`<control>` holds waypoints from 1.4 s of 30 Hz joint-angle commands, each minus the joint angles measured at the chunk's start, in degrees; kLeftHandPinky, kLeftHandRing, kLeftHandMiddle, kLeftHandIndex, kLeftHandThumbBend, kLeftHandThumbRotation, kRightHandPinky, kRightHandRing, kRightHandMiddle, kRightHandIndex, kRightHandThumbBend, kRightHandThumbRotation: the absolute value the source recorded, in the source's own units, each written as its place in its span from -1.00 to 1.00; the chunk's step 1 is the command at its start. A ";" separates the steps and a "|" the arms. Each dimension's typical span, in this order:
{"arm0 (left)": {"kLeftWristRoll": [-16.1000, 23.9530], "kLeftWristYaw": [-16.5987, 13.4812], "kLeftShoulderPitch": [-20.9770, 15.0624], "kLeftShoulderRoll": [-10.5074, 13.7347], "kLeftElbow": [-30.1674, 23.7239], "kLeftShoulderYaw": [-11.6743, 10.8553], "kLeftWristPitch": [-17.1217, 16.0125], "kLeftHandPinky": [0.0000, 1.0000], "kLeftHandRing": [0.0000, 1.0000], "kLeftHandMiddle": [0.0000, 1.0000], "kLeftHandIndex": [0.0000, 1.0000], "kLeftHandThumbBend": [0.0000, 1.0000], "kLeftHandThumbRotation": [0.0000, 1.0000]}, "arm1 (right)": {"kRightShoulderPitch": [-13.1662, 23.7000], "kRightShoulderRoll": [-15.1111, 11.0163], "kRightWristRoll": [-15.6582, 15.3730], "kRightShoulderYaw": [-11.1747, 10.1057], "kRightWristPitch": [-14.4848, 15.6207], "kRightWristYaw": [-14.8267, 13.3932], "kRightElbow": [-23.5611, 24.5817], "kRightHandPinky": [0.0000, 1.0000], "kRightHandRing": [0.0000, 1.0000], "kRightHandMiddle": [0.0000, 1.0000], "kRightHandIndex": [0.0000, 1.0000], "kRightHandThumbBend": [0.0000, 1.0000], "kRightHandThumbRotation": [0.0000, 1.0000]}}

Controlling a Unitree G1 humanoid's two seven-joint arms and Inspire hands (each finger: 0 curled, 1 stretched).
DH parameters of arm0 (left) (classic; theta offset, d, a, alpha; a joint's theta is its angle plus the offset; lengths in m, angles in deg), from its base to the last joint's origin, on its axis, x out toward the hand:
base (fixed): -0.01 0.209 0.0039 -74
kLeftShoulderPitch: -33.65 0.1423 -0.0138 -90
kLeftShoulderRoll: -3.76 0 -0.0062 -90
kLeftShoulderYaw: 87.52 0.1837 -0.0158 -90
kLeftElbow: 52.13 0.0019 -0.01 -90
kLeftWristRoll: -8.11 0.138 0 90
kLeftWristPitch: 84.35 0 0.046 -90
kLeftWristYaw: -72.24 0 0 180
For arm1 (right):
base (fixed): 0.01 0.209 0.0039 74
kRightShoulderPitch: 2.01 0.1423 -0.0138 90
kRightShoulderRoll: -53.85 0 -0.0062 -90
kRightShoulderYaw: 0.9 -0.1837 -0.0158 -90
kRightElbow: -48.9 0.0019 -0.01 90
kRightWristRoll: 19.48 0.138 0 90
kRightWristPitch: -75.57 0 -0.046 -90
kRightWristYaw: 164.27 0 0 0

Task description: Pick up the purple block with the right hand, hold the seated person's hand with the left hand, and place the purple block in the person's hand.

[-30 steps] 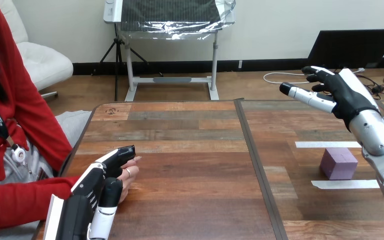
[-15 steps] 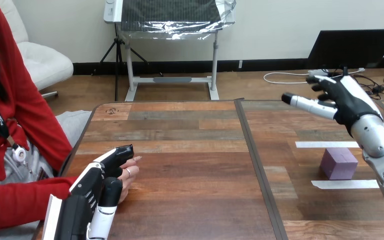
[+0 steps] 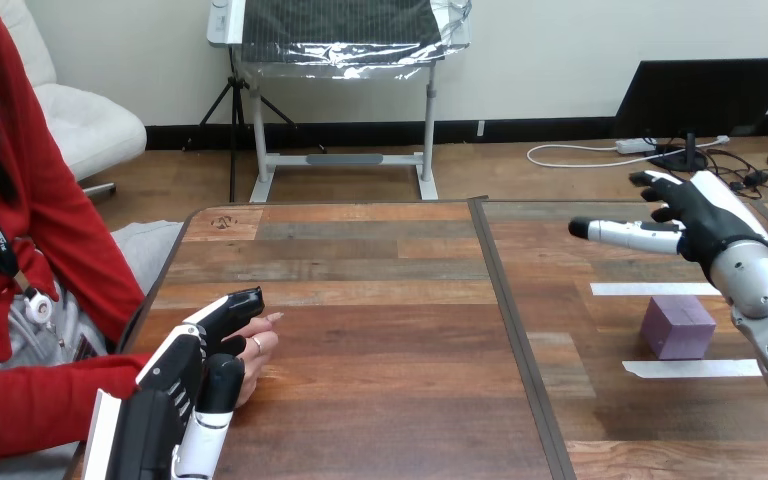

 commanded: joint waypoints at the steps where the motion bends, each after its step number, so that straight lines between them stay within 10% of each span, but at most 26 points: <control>1: 0.05 -0.02 -3.03 -1.65 -0.99 -0.49 -0.81 0.62 0.70 0.61 0.51 0.23 0.87 | 2.85 -1.26 0.07 0.15 0.15 -0.02 0.27 0.58 0.81 0.89 0.91 0.99 -0.06; 42: -2.36 1.82 -2.90 -1.04 -0.87 -0.73 -1.05 0.73 0.73 0.61 0.49 0.10 0.85 | -0.79 -2.11 -4.09 4.07 4.64 -3.36 -0.58 0.41 0.71 0.81 0.84 1.00 -0.13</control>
